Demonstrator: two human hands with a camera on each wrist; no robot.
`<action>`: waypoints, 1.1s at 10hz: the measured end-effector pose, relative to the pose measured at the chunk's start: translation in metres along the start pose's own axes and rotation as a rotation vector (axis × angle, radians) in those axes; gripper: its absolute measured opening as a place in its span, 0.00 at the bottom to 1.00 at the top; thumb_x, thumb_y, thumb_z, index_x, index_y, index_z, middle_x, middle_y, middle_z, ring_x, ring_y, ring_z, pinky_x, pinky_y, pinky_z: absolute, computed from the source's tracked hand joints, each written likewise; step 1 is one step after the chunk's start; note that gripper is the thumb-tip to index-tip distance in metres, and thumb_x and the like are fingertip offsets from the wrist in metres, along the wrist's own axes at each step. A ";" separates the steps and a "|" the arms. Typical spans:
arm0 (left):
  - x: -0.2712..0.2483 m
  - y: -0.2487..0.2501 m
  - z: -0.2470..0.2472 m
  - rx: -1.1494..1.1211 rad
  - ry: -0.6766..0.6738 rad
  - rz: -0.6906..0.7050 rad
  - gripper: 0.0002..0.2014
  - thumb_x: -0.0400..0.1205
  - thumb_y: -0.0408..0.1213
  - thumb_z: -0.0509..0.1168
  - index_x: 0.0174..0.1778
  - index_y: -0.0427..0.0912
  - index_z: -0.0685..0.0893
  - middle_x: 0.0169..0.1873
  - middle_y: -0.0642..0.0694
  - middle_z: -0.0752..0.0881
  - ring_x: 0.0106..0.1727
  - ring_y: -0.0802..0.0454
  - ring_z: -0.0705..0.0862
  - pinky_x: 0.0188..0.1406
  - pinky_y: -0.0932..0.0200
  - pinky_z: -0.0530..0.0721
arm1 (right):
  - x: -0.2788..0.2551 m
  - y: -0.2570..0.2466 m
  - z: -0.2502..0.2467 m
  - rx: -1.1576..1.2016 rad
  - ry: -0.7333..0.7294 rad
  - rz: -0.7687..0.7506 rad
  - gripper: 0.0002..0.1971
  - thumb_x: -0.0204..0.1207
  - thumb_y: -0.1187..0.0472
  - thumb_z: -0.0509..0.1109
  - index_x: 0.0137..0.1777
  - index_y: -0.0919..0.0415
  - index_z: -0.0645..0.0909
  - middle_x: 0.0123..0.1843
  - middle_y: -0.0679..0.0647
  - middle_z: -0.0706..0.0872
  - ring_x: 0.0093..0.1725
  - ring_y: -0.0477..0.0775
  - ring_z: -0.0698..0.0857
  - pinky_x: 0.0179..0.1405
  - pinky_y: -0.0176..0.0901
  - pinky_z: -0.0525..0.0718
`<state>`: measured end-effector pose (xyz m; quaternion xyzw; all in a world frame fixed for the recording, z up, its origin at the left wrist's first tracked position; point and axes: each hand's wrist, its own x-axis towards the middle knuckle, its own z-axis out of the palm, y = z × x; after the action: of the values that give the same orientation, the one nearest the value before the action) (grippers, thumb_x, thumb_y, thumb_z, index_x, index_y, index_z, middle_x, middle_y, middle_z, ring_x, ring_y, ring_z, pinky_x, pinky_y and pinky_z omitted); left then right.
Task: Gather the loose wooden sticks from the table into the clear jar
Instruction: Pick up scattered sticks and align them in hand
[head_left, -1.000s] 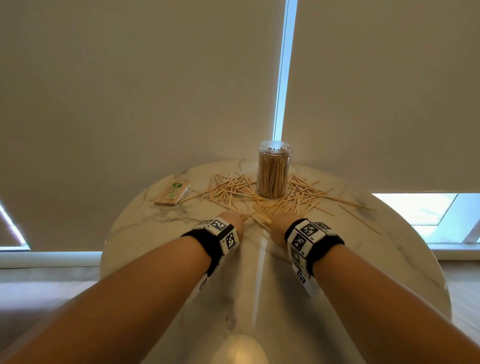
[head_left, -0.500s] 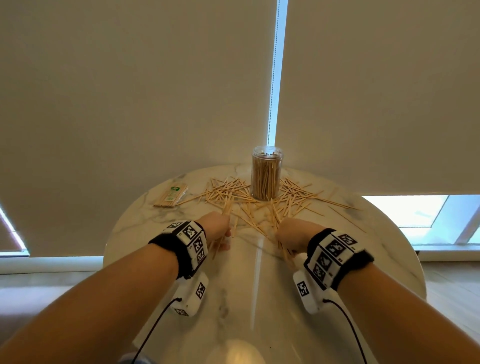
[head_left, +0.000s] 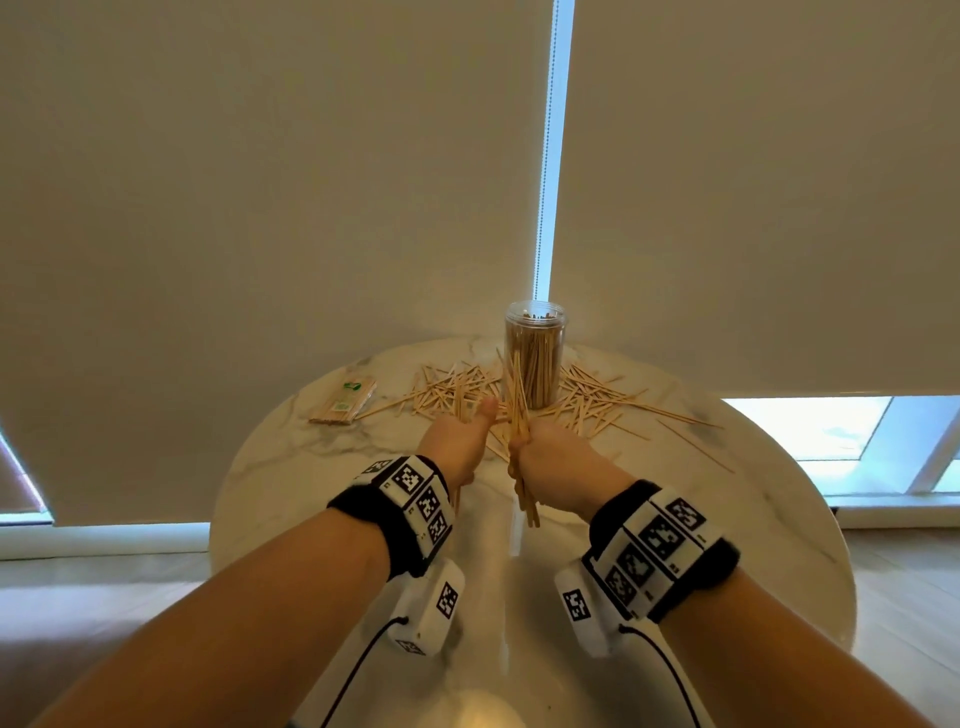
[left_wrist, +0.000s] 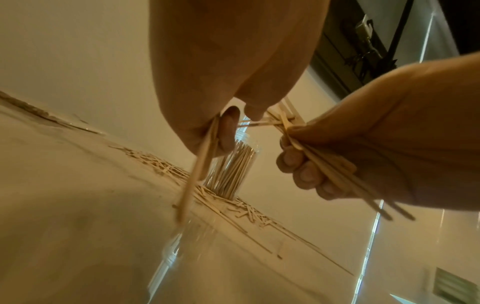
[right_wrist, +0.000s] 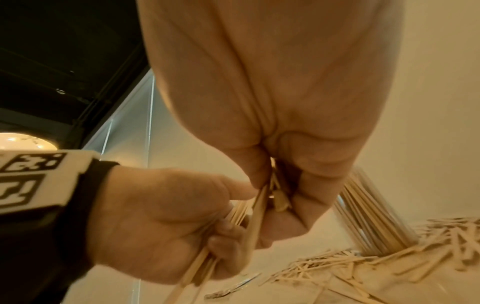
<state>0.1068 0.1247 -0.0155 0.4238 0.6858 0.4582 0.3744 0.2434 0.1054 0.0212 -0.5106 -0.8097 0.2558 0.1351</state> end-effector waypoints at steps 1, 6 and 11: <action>0.005 0.008 -0.004 -0.074 0.181 0.060 0.16 0.86 0.43 0.61 0.67 0.39 0.73 0.45 0.45 0.86 0.39 0.42 0.86 0.41 0.48 0.85 | 0.002 -0.007 0.011 0.045 -0.030 -0.018 0.07 0.84 0.69 0.59 0.49 0.68 0.78 0.54 0.70 0.87 0.53 0.70 0.87 0.54 0.61 0.87; 0.016 0.006 -0.016 -0.378 -0.199 -0.025 0.14 0.92 0.37 0.54 0.54 0.35 0.84 0.39 0.44 0.90 0.41 0.49 0.87 0.49 0.51 0.82 | 0.031 0.011 0.022 0.256 0.109 -0.085 0.08 0.84 0.62 0.60 0.58 0.61 0.79 0.42 0.57 0.85 0.38 0.56 0.84 0.40 0.58 0.89; 0.010 0.006 0.006 -0.473 -0.281 0.056 0.22 0.92 0.47 0.52 0.54 0.33 0.85 0.55 0.36 0.90 0.53 0.45 0.89 0.56 0.49 0.87 | 0.038 -0.002 0.027 -0.568 0.174 -0.256 0.22 0.85 0.64 0.62 0.78 0.67 0.71 0.70 0.62 0.81 0.64 0.59 0.84 0.61 0.47 0.82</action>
<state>0.1099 0.1367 -0.0124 0.4028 0.4893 0.5523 0.5416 0.2124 0.1313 -0.0016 -0.4417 -0.8918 -0.0438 0.0870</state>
